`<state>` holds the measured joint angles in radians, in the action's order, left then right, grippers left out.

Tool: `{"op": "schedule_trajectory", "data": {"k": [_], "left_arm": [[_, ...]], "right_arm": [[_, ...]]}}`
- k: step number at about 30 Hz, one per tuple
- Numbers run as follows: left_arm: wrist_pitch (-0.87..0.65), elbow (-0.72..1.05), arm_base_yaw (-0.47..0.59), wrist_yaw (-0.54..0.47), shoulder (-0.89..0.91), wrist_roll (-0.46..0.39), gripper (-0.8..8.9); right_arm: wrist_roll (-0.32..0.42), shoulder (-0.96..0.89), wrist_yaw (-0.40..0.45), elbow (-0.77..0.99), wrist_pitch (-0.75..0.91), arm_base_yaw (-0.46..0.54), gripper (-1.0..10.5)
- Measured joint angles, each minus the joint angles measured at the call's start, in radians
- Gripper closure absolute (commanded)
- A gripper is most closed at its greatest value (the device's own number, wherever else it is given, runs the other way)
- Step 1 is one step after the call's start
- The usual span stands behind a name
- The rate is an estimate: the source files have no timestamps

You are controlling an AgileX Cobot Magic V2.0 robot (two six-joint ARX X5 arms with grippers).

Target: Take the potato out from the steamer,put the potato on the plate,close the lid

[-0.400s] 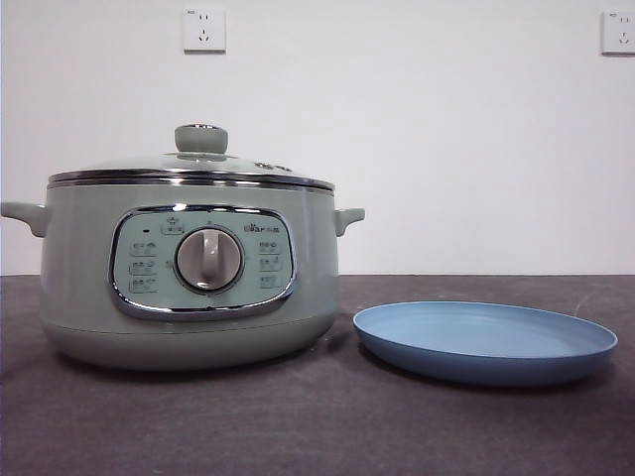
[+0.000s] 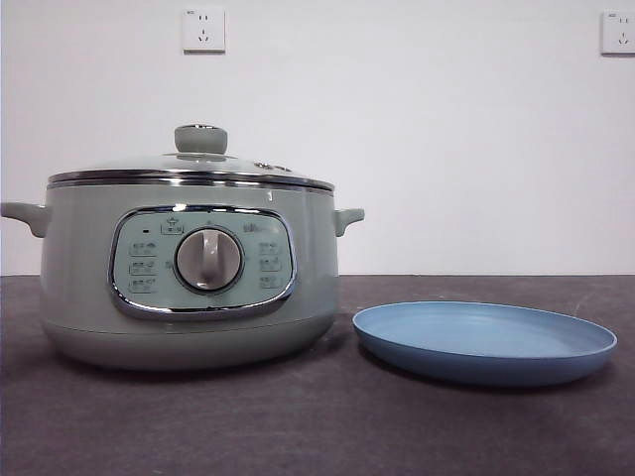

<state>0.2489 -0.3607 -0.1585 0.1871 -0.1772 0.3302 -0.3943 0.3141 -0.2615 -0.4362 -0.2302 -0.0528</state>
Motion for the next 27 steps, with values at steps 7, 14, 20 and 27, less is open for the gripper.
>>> {"op": "schedule_trajectory", "data": {"k": [7, 14, 20, 27], "left_arm": [[0.113, -0.326, 0.0, 0.008, -0.283, -0.132, 8.19], [0.261, -0.669, 0.0, 0.064, -0.549, -0.24, 8.19], [0.406, -0.92, 0.0, 0.1, -0.758, -0.309, 8.19], [0.518, -1.061, 0.0, 0.22, -0.936, -0.339, 7.78]], "right_arm": [[0.16, 0.298, 0.0, -0.393, -0.125, 0.0, 9.6], [0.291, 0.544, -0.137, -0.759, -0.24, 0.0, 9.6], [0.358, 0.738, -0.373, -0.983, -0.369, -0.003, 9.6], [0.429, 0.877, -0.465, -1.074, -0.503, -0.042, 9.4]]}}
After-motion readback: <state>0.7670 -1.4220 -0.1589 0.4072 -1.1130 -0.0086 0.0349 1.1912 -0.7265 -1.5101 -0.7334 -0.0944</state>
